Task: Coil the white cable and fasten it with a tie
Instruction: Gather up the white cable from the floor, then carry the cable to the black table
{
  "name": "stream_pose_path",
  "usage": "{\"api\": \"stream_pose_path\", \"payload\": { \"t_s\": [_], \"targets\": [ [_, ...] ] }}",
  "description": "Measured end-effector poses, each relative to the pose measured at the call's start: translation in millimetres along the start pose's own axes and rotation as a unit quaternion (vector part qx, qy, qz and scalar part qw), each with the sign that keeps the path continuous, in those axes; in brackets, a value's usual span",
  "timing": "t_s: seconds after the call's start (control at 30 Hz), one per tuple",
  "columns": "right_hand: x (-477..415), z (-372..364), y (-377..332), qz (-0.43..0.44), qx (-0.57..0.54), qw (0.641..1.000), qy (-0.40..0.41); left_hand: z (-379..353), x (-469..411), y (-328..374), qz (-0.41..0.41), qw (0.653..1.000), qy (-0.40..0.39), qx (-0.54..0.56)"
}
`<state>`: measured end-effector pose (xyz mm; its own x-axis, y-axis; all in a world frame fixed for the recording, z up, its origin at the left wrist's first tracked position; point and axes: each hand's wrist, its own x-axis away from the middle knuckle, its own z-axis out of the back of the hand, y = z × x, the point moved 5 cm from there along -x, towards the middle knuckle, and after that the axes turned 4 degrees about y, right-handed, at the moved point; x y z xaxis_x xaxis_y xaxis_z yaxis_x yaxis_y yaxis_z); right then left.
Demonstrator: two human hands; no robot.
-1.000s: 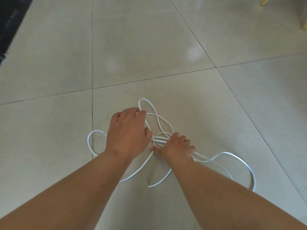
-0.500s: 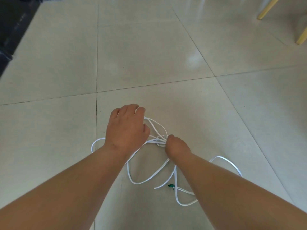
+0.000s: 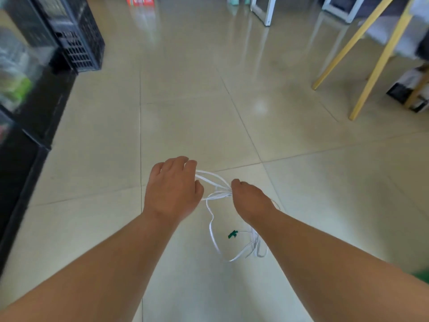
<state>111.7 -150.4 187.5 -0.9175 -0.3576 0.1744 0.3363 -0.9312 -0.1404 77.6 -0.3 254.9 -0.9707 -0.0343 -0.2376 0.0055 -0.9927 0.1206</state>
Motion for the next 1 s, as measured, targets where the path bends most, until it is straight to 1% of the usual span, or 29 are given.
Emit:
{"api": "stream_pose_path", "payload": {
  "t_s": [0.1, 0.23, 0.3, 0.43, 0.53, 0.63, 0.73, 0.87, 1.0],
  "targets": [
    [12.5, 99.8, 0.7, -0.007, -0.001, 1.000, 0.006, 85.5, -33.8, 23.2, -0.019, 0.999, 0.034, -0.021],
    [29.3, 239.5, 9.4, -0.023, 0.009, 0.999, 0.033, 206.3, -80.0, 59.7, -0.040, 0.999, 0.020, -0.027],
    [38.0, 310.9, 15.6, -0.033, 0.007, 0.998, 0.047, 266.4, -101.7, 78.3, -0.055, 0.997, 0.027, -0.044],
    [59.2, 442.0, 30.7, -0.052, 0.011, 0.996, 0.070, 375.5, -140.6, 115.1, -0.057, 0.994, 0.055, -0.072],
    [74.5, 518.7, 43.8, -0.055, 0.024, 0.994, 0.096, 436.9, -164.4, 138.3, -0.046, 0.993, 0.066, -0.088],
    [82.1, 573.8, 58.5, -0.065, 0.039, 0.990, 0.121, 478.1, -185.0, 150.2, -0.028, 0.992, 0.081, -0.094],
    [81.6, 610.4, 72.4, -0.080, 0.052, 0.988, 0.124, 503.1, -203.6, 153.2, -0.018, 0.990, 0.097, -0.103],
    [62.9, 642.0, 87.3, -0.092, 0.084, 0.985, 0.122, 516.2, -235.4, 152.1, -0.023, 0.988, 0.110, -0.110],
    [13.1, 657.8, 97.5, -0.116, 0.091, 0.984, 0.104, 517.1, -284.6, 146.4, -0.032, 0.988, 0.112, -0.099]
  ]
}}
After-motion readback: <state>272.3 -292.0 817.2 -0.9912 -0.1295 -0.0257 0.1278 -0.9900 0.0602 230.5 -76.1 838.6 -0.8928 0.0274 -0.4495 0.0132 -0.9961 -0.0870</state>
